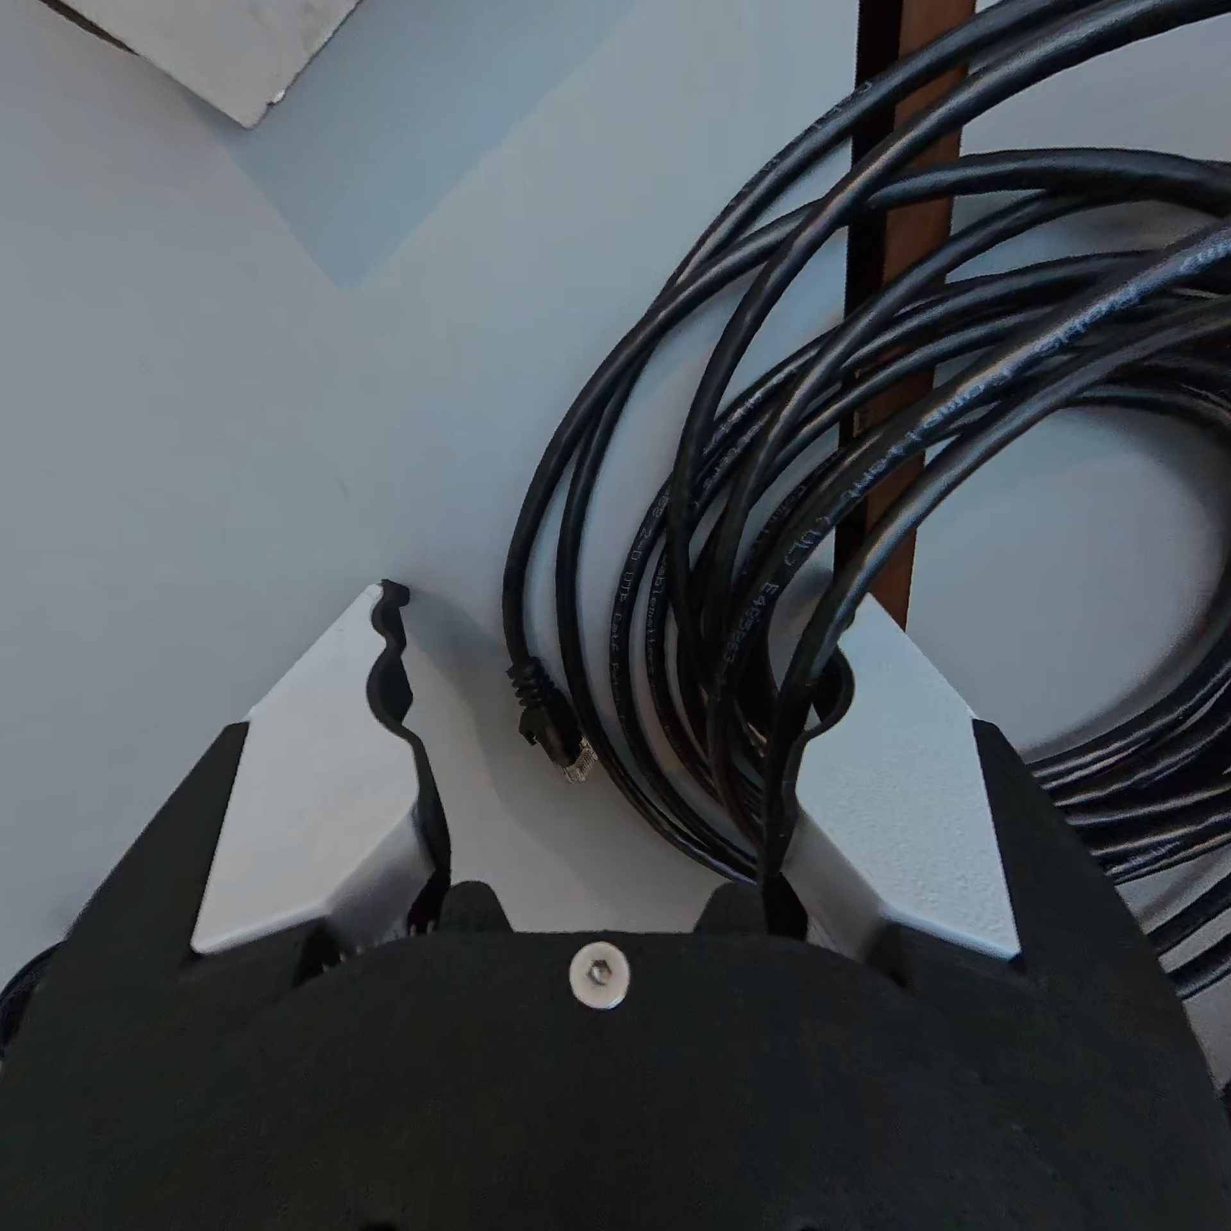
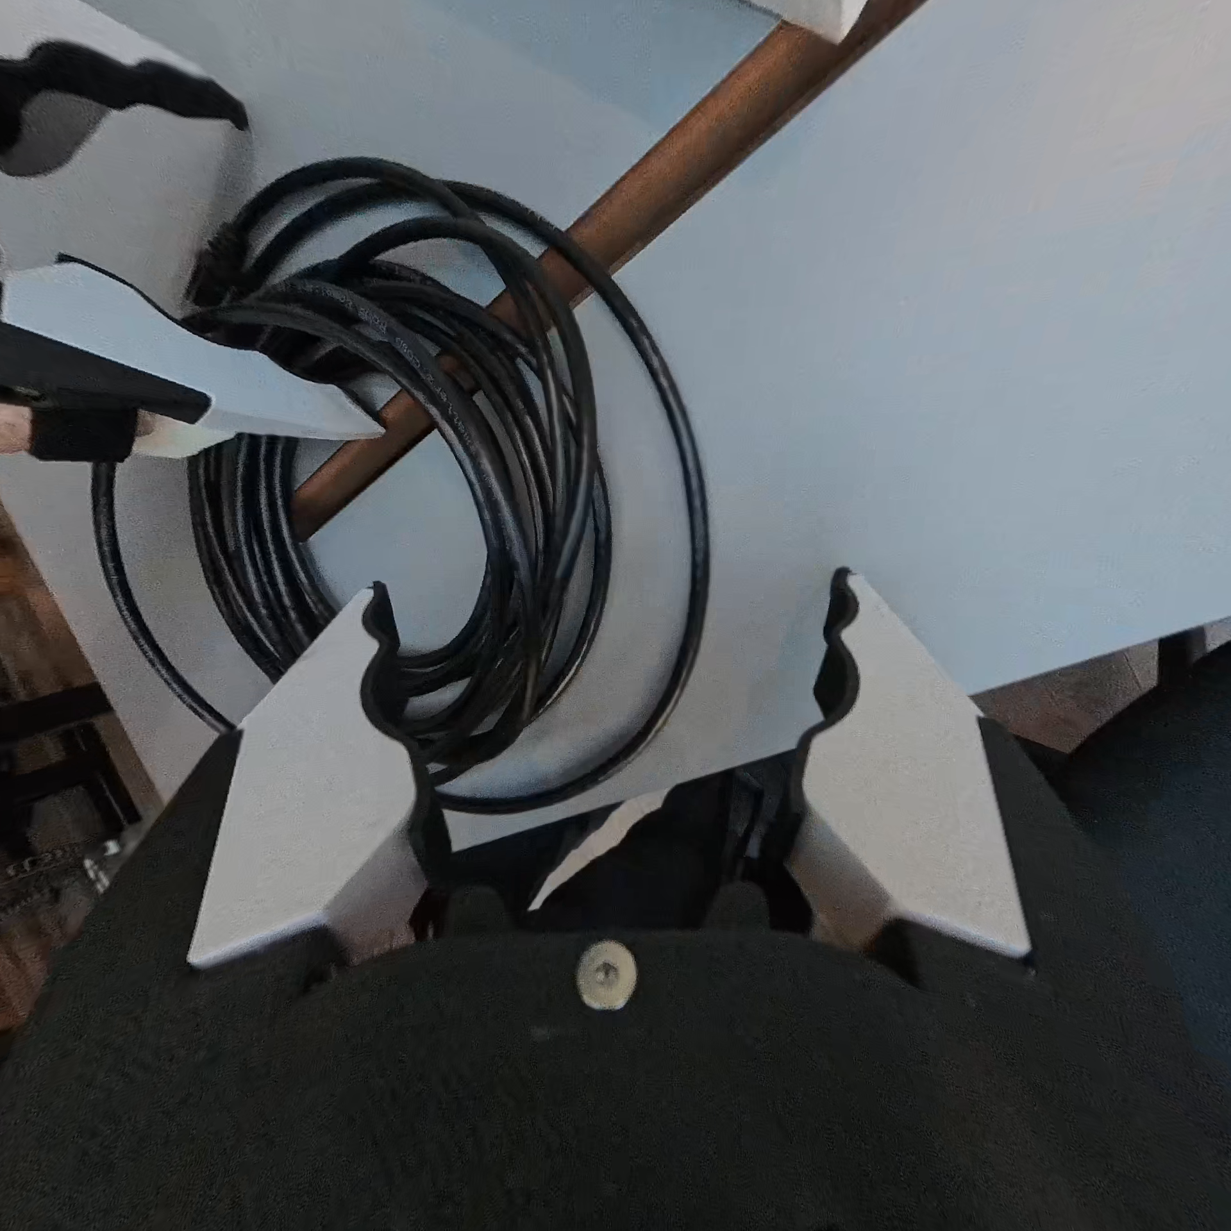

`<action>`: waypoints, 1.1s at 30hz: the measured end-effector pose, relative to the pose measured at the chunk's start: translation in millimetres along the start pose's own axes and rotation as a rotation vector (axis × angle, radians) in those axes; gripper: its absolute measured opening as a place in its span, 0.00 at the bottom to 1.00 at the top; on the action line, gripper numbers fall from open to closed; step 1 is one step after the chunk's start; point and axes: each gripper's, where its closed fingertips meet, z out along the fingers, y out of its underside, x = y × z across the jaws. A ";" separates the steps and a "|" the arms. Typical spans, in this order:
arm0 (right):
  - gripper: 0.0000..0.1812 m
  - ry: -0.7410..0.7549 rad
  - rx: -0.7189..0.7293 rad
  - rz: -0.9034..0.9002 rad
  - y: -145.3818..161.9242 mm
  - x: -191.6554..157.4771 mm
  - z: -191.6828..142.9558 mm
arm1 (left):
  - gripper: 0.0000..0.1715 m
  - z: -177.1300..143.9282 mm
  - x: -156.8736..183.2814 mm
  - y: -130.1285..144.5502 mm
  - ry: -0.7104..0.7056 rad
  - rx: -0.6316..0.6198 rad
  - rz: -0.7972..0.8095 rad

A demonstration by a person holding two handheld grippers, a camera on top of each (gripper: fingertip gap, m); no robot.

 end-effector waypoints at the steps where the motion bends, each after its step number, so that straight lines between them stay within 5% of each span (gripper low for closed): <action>1: 0.69 0.034 -0.027 -0.019 2.9 -2.9 9.2 | 0.72 0.5 -0.2 0.1 -0.002 -0.011 0.004; 6: 0.45 0.277 -0.088 -0.276 14.6 -6.8 25.2 | 0.65 -0.2 7.0 5.3 -0.041 -0.063 0.019; 9: 0.16 0.218 -0.083 -0.229 22.5 -20.3 25.1 | 0.52 -3.6 17.2 5.5 -0.066 -0.081 0.038; 15: 0.07 -0.017 -0.057 0.085 38.2 -25.3 12.4 | 0.29 -13.0 35.2 3.4 0.000 -0.026 0.103; 22: 0.13 -0.044 -0.030 0.125 63.5 -29.1 4.1 | 0.29 -23.6 53.1 12.9 0.112 0.015 0.102; 30: 0.48 -0.030 0.065 0.212 69.7 -23.9 -19.9 | 0.53 -55.4 45.4 26.6 0.110 0.093 -0.016; 33: 0.48 -0.069 0.074 0.245 71.0 -30.5 -19.1 | 0.42 -91.7 53.8 14.4 0.076 0.228 -0.033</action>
